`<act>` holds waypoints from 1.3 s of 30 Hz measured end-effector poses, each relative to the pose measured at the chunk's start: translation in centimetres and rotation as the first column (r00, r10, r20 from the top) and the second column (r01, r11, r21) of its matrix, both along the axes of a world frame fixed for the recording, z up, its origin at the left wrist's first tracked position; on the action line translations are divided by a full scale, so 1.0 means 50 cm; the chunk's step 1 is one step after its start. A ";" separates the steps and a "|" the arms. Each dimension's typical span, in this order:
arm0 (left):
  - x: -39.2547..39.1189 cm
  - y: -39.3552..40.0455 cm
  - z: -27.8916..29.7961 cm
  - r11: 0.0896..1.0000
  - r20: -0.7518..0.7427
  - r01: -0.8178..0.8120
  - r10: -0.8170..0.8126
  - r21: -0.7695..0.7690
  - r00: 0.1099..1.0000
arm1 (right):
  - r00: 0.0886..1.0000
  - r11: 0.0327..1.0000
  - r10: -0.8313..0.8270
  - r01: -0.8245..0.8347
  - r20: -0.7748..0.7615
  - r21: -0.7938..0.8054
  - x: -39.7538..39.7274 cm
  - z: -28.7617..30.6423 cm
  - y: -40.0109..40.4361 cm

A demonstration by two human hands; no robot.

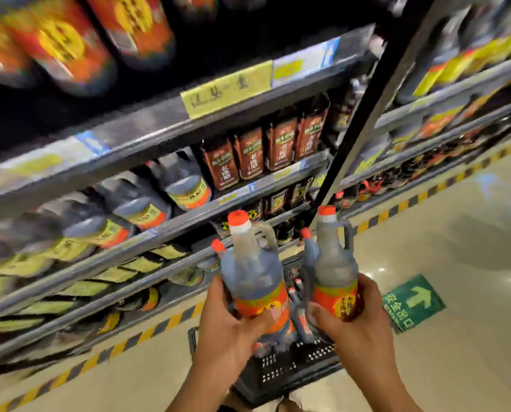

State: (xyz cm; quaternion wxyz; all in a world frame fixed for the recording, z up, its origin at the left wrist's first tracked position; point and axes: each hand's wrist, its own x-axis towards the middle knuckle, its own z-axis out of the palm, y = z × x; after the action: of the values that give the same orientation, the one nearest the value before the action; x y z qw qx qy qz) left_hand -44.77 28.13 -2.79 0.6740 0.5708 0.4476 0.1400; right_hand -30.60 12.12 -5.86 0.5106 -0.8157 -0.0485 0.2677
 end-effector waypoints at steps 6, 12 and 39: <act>-0.017 -0.005 0.183 0.990 0.100 -0.091 0.081 0.108 0.992 | 0.992 0.984 0.068 -0.084 0.102 0.159 -0.015 0.214 0.029; -0.054 0.061 0.368 0.964 0.214 -0.188 0.147 0.186 0.966 | 0.967 0.937 0.149 -0.205 0.206 0.282 -0.014 0.387 0.080; -0.145 0.582 0.511 0.919 0.009 -0.357 0.361 0.166 0.933 | 0.941 0.953 0.112 -0.193 0.318 0.234 0.141 0.595 0.583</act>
State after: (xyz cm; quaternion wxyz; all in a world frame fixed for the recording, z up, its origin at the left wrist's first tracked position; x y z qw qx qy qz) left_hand -52.00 57.24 22.78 0.5825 0.5343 0.5387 0.2916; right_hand -23.54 41.25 23.89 0.5777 -0.7661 -0.2243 0.1706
